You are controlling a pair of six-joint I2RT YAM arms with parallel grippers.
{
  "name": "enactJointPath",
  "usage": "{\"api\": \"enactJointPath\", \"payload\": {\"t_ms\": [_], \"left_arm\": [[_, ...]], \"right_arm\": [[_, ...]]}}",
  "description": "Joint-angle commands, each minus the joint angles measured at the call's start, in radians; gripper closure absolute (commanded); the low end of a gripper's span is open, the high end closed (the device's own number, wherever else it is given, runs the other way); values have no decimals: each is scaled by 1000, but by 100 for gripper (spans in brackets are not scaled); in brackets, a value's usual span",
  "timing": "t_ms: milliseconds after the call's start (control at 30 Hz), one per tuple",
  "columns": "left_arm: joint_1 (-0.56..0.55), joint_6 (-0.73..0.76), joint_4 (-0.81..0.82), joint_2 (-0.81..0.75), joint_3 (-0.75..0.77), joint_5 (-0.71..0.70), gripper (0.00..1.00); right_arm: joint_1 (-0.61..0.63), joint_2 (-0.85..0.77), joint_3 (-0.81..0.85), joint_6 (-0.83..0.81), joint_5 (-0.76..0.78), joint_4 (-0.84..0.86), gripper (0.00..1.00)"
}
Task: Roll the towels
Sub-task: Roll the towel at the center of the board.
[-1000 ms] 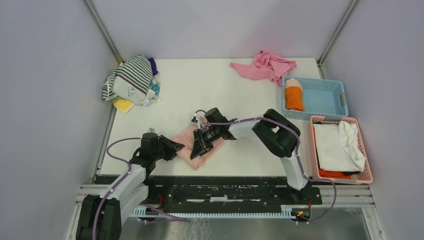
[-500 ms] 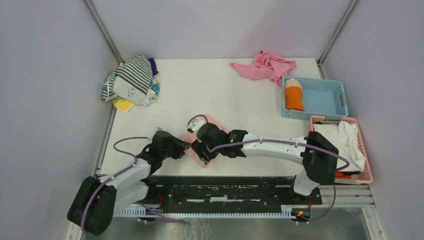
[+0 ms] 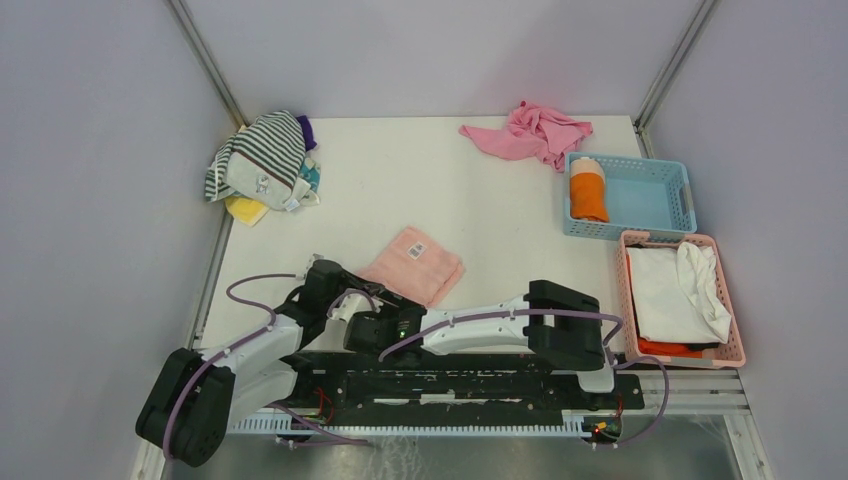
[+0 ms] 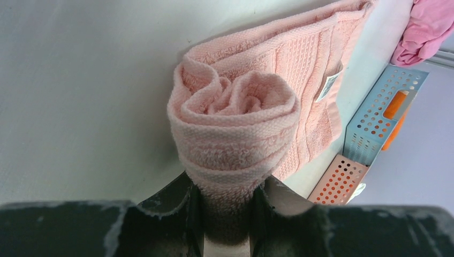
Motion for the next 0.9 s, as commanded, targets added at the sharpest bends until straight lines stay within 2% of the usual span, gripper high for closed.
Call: {"api": "enactJointPath", "payload": {"t_ms": [0,133,233,433,533,567,633,767,867], "left_arm": [[-2,-30,-16,6,-5,-61,92],[-1,-12,-11,22,-1,-70,92],[-2,-1,-19,25,1,-83,91],[-2,13,-19,43,14,-96,86],[-1,30,-11,67,38,-80,81],[-2,41,-14,74,49,-69,78],[0,66,-42,77,84,-51,68],[2,129,-134,23,144,-64,41],[11,147,-170,-34,150,-70,30]], "right_arm": [[-5,33,27,-21,101,-20,25],[-8,74,18,-18,44,-17,29],[-20,112,15,-4,-6,-29,36],[-59,77,-55,24,-166,-3,62],[-97,21,-110,28,-291,45,87],[-114,4,-121,25,-336,57,95],[-146,-27,-140,23,-439,76,99],[-251,-97,-223,58,-763,195,100],[-325,-119,-275,102,-955,276,100]]}}
